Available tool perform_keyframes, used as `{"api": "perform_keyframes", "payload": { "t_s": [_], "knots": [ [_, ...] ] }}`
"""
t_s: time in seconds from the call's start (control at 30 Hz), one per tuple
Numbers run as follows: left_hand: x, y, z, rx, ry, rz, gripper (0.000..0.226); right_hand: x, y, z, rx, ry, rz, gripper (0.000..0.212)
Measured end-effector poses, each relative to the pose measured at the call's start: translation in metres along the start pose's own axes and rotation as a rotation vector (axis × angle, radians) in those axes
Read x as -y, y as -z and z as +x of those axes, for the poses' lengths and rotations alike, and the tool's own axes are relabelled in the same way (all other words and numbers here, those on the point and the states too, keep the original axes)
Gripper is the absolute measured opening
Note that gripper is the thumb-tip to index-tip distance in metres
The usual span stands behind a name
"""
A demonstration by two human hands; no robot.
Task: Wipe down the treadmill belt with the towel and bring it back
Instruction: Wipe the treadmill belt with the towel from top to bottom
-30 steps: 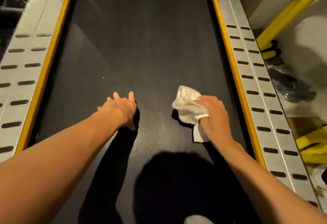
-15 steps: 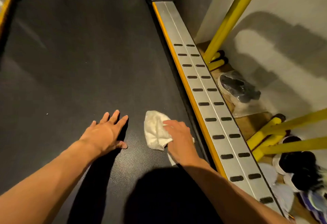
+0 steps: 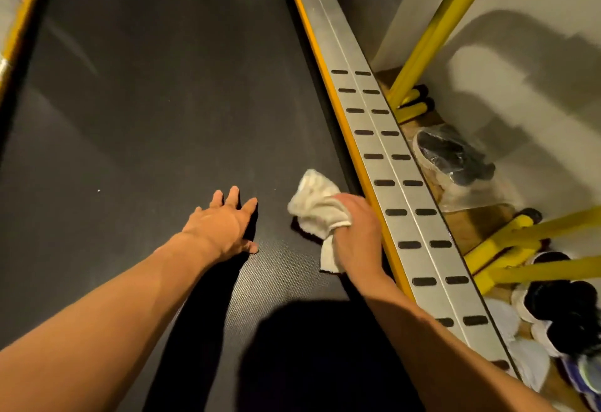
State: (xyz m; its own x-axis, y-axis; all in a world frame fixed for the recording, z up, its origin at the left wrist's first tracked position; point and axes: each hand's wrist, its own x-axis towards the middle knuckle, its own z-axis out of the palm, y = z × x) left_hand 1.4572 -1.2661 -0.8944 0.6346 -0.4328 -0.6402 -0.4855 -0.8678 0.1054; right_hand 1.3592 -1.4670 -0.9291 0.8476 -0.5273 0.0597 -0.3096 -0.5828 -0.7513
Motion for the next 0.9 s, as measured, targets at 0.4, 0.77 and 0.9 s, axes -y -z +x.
{"api": "perform_keyframes", "payload": {
  "t_s": [0.4,0.77,0.9],
  "knots": [
    [0.061,-0.015,-0.024,0.004,0.044,-0.047,0.093,0.024,-0.031,-0.024,-0.014,0.013,-0.138,0.029],
    [0.143,-0.044,-0.109,0.042,0.210,-0.019,0.079,0.070,-0.088,-0.069,0.303,0.316,-0.117,0.048],
    [0.164,-0.060,-0.138,0.055,0.262,0.095,0.076,0.091,-0.107,-0.117,0.629,0.570,-0.298,0.048]
  ]
}}
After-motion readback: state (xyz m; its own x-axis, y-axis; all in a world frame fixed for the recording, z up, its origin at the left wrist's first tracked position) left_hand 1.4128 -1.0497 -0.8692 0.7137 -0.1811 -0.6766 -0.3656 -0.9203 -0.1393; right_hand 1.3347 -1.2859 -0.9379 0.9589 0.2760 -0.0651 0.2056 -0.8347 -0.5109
